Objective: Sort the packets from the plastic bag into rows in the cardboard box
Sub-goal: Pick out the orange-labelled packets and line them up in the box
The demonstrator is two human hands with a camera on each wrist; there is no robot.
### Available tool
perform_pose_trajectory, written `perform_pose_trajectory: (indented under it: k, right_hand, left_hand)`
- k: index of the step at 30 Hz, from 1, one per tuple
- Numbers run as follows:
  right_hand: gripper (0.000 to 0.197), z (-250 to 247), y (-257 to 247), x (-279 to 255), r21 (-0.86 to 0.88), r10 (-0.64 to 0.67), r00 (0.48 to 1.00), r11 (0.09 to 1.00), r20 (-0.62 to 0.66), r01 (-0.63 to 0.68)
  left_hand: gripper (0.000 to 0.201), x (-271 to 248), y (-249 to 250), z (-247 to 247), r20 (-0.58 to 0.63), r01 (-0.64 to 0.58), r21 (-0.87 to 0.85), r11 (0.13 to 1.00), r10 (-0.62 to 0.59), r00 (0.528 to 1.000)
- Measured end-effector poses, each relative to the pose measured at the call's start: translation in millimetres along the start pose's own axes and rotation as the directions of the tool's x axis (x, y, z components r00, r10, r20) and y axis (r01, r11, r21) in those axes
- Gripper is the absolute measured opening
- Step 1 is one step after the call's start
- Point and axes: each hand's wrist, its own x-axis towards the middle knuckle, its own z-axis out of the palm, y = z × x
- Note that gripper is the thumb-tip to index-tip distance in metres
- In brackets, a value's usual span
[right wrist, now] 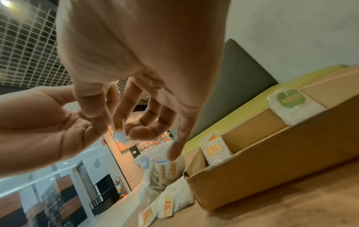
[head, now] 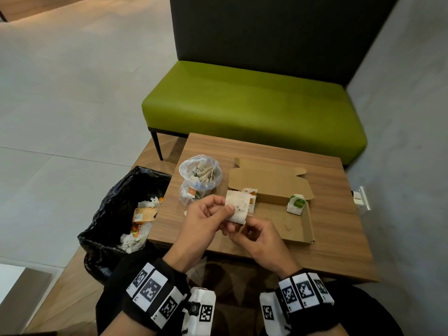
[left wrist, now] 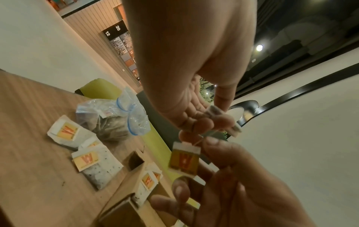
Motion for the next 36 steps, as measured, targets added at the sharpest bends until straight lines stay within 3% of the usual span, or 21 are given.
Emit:
perform_pose_trajectory:
  k: [9, 13, 21, 25, 29, 36]
  right_hand:
    - [0.015, -0.9, 2.7, -3.7, -0.092, 0.009, 1.000, 0.996, -0.008, -0.009]
    - [0.017, -8.8, 4.1, -1.0, -0.157, 0.108, 0.993, 0.981, -0.042, -0.114]
    - [0.034, -24.9, -11.1, 14.2, 0.105, 0.174, 0.980, 0.981, -0.099, -0.164]
    - [0.030, -20.7, -19.3, 18.9, 0.117, 0.124, 0.972, 0.988, -0.201, -0.102]
    - [0.035, -16.3, -19.1, 23.3, 0.121, 0.124, 0.954, 0.988, -0.272, -0.094]
    - [0.012, -18.3, -27.7, 26.5, 0.224, 0.308, 0.911, 0.942, -0.274, -0.251]
  left_hand:
    - [0.020, -6.5, 2.4, 5.5, 0.005, 0.041, -0.087, 0.995, -0.041, 0.999]
    - [0.018, -9.9, 0.7, 8.2, -0.016, 0.023, -0.039, 0.999, -0.024, 1.000]
    - [0.016, -15.4, -14.3, 17.0, -0.119, 0.045, 0.106, 0.993, -0.032, 0.992]
    - [0.016, -14.8, -16.7, 18.4, -0.196, 0.013, 0.162, 0.987, 0.019, 0.980]
    - [0.017, -13.3, -17.6, 18.8, -0.178, 0.035, 0.174, 0.984, -0.003, 0.984]
    - [0.016, -10.3, -20.9, 13.5, -0.119, 0.061, 0.223, 0.973, -0.035, 0.992]
